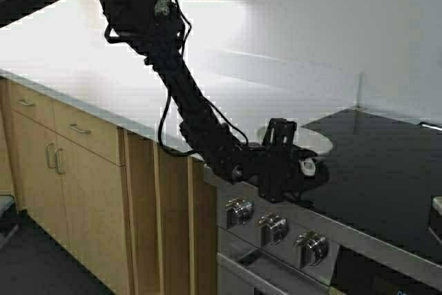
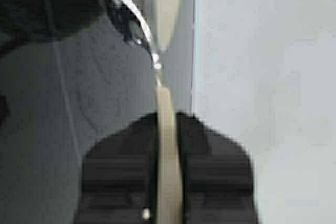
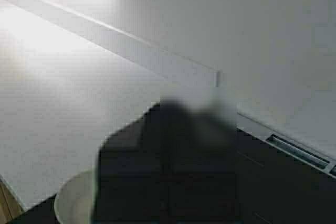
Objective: Wash the pan
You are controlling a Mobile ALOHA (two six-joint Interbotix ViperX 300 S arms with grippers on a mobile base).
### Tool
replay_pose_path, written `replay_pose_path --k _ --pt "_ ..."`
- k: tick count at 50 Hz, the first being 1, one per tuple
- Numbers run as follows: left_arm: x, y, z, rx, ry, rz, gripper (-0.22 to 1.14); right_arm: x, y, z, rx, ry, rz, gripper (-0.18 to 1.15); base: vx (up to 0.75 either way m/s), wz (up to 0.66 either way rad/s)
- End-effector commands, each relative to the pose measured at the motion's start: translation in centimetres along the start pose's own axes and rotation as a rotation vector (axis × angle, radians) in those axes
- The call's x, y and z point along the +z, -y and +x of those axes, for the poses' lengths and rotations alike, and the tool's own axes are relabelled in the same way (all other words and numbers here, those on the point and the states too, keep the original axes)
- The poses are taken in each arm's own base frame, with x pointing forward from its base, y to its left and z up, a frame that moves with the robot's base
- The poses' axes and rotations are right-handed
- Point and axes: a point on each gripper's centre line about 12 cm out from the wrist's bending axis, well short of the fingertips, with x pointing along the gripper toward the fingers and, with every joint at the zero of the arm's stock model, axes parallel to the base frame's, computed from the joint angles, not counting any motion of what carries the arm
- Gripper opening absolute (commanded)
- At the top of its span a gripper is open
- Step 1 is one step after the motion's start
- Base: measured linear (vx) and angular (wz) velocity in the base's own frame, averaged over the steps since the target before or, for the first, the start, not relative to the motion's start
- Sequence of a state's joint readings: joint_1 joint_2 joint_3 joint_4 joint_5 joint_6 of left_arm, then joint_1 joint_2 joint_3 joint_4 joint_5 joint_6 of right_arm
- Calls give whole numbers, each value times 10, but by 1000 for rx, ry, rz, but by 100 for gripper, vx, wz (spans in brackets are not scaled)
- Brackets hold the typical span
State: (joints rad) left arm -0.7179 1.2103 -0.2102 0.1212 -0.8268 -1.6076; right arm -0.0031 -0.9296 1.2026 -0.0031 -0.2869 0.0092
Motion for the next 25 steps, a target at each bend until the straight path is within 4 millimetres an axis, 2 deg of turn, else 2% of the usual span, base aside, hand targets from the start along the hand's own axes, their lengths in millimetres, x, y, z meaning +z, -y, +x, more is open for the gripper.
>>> replay_pose_path --k 1,4,14,25 --pt "6 27 6 -50 11 3 -1 4 0 2 -1 9 0 6 0 0" --pt "5 30 5 -55 10 4 5 4 0 2 -1 9 2 6 0 0" --pt "6 38 3 -61 11 4 1 4 0 2 -1 9 2 6 0 0" --pt "4 52 -19 -74 8 0 1 4 0 2 -1 9 8 6 0 1"
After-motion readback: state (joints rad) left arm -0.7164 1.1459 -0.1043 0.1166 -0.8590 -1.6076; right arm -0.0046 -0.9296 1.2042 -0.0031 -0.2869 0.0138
